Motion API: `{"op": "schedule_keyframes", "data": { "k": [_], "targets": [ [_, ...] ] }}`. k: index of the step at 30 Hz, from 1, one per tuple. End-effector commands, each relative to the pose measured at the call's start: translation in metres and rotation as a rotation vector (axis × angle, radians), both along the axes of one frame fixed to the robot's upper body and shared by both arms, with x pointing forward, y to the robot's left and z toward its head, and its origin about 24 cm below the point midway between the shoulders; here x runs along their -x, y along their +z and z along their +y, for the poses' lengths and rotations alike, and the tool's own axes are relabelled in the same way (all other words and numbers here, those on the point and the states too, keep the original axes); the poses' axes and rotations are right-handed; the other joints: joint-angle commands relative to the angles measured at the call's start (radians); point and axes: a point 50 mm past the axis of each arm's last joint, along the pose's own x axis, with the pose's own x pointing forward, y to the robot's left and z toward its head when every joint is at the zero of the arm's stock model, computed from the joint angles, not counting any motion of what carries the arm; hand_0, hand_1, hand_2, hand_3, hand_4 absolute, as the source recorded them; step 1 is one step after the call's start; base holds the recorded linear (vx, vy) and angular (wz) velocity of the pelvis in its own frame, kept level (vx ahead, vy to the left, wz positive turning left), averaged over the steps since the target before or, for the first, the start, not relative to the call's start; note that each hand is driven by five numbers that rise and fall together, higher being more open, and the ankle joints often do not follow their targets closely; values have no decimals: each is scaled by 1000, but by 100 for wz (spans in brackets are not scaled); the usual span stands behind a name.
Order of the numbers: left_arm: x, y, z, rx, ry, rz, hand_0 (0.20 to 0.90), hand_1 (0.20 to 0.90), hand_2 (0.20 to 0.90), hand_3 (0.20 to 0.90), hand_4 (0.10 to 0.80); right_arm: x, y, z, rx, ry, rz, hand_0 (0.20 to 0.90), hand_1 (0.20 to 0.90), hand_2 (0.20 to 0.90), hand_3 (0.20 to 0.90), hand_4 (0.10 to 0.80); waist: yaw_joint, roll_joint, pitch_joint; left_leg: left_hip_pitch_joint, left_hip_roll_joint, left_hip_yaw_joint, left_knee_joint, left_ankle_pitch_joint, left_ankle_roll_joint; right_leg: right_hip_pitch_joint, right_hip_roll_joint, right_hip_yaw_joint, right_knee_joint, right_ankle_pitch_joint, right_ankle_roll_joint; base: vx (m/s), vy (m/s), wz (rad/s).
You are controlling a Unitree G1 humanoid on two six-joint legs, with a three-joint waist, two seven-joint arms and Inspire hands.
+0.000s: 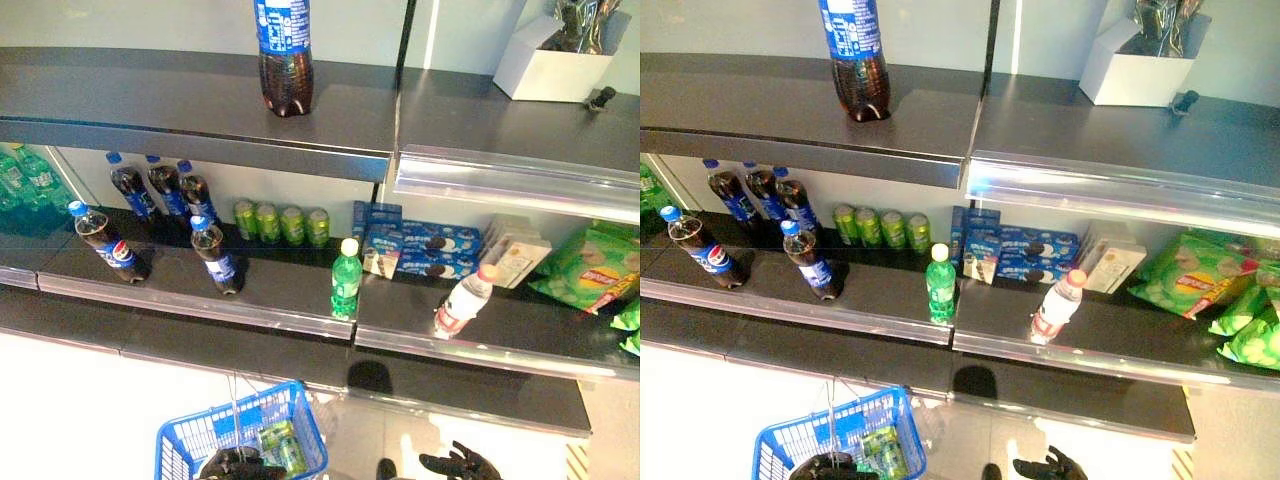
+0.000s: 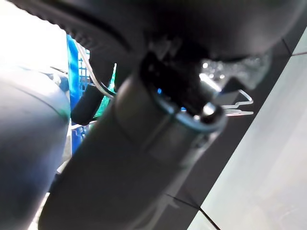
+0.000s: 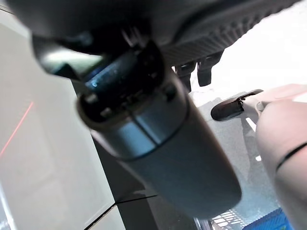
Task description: Pick up the drink and place into the basket.
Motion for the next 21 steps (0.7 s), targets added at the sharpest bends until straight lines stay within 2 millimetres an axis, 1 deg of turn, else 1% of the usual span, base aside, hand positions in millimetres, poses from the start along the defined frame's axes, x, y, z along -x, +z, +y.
{"op": "schedule_keyframes", "data": {
  "k": [1,9,13,17,19,21],
  "targets": [
    [-63,31,24,-59,-16,-289,300,300,300,200,100,-15,7,-12,45,49,-35,900,900,900,900,800,15,-10,-5,31,-26,61,29,-72,35,9,-34,-34,97,-63,24,0,0,0],
    [-60,32,30,-58,4,-293,300,300,300,200,100,-15,8,-17,54,58,-17,900,900,900,900,800,21,-10,-13,50,-14,55,40,-82,32,36,-30,-34,96,-75,21,58,-6,0],
    [-57,30,28,-57,-4,-284,300,300,300,200,100,-11,7,-17,57,54,-11,900,900,900,900,800,23,-9,-14,56,-10,59,16,-73,26,44,-30,-41,71,-63,26,70,-5,0],
    [-53,29,27,-59,-2,-276,300,300,300,200,100,-9,6,-16,55,54,-2,900,900,900,900,800,19,-6,2,34,-9,63,1,-60,20,25,-32,-33,43,-38,34,60,13,-2],
    [-56,30,26,-53,1,-289,300,300,300,200,100,-8,6,-16,59,61,-2,900,900,900,900,800,18,-4,16,16,-10,64,-2,-54,20,7,-34,-27,37,-28,35,6,20,-4],
    [-67,34,22,-40,9,-326,300,300,300,200,100,-14,8,-16,67,60,-17,900,900,900,900,800,18,2,42,-21,-11,62,-2,-42,20,-33,-35,-17,33,-11,34,-96,26,-5]
  ]
}}
